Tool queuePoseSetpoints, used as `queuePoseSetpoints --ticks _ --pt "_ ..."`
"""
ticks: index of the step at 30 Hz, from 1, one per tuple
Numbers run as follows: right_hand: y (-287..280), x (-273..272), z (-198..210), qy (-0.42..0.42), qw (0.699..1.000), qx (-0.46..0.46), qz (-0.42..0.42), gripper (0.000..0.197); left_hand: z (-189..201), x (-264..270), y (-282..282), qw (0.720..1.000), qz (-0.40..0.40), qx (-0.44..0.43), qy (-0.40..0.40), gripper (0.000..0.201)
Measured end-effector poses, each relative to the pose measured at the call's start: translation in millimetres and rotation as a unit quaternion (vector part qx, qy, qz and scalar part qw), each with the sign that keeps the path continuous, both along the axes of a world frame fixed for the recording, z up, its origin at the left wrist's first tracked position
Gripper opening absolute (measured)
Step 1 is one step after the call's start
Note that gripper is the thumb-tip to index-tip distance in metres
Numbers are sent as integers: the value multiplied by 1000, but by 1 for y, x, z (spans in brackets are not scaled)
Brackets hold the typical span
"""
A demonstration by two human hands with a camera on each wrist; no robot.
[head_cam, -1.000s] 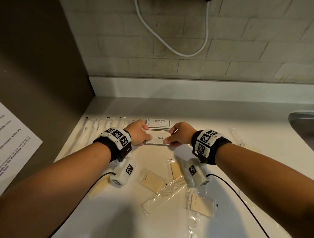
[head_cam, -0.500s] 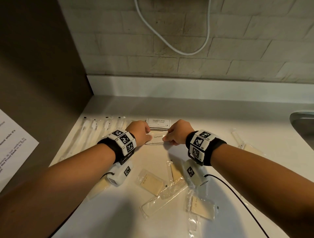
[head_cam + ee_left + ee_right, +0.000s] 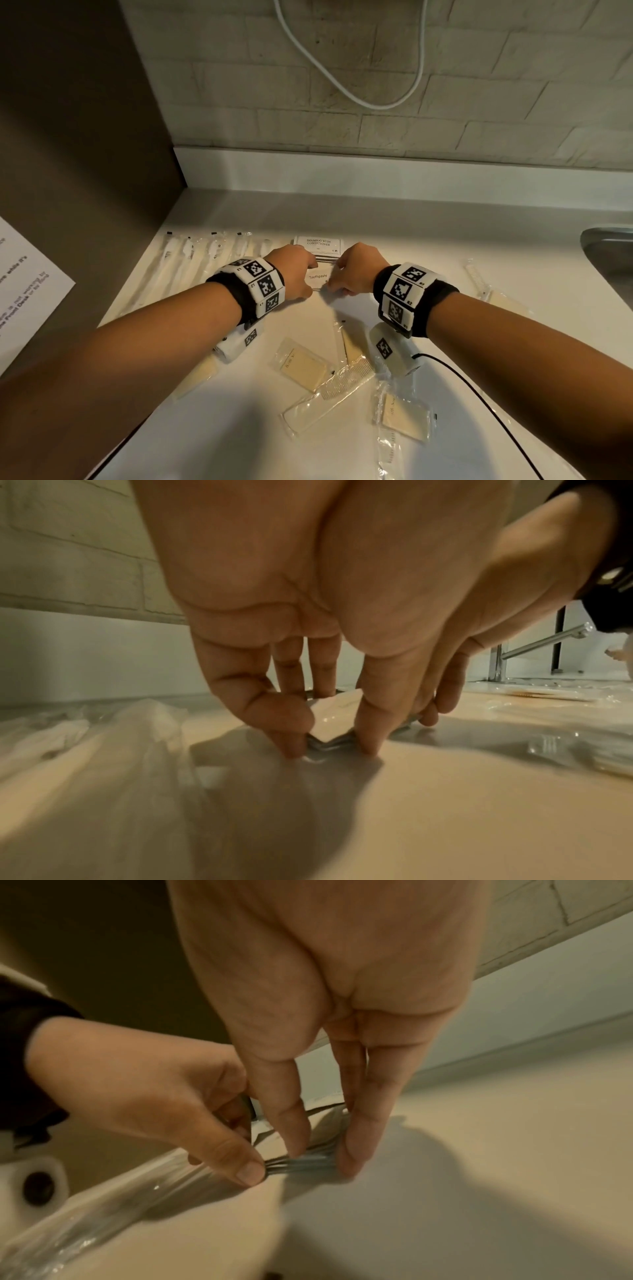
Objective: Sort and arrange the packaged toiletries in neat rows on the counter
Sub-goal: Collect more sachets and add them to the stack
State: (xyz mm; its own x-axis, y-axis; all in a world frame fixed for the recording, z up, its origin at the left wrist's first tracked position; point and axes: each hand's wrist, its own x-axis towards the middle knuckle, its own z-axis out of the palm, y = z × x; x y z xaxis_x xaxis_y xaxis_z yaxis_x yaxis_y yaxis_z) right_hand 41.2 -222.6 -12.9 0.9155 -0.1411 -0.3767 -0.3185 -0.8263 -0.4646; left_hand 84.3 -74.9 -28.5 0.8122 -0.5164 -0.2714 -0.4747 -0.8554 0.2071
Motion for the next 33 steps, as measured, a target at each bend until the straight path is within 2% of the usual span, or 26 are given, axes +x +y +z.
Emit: queuePoseSetpoints --ticks 3,5,10,16,24,33 --pt "3 -5 2 -28 998 -35 49 61 1 3 -1 1000 -10 10 0 63" --pt "5 -7 1 -50 992 -64 97 69 2 5 -1 1000 -13 15 2 62" --pt "9 -3 -1 -57 972 -130 185 55 5 7 -1 999 -18 34 5 48" --pt "9 2 0 -36 969 -148 196 34 4 11 0 999 -23 23 1 53" --pt "7 8 2 -32 970 -139 197 41 1 14 2 1000 -11 10 2 50" --pt "5 6 1 -40 968 -148 197 41 0 14 5 1000 -15 7 -3 61"
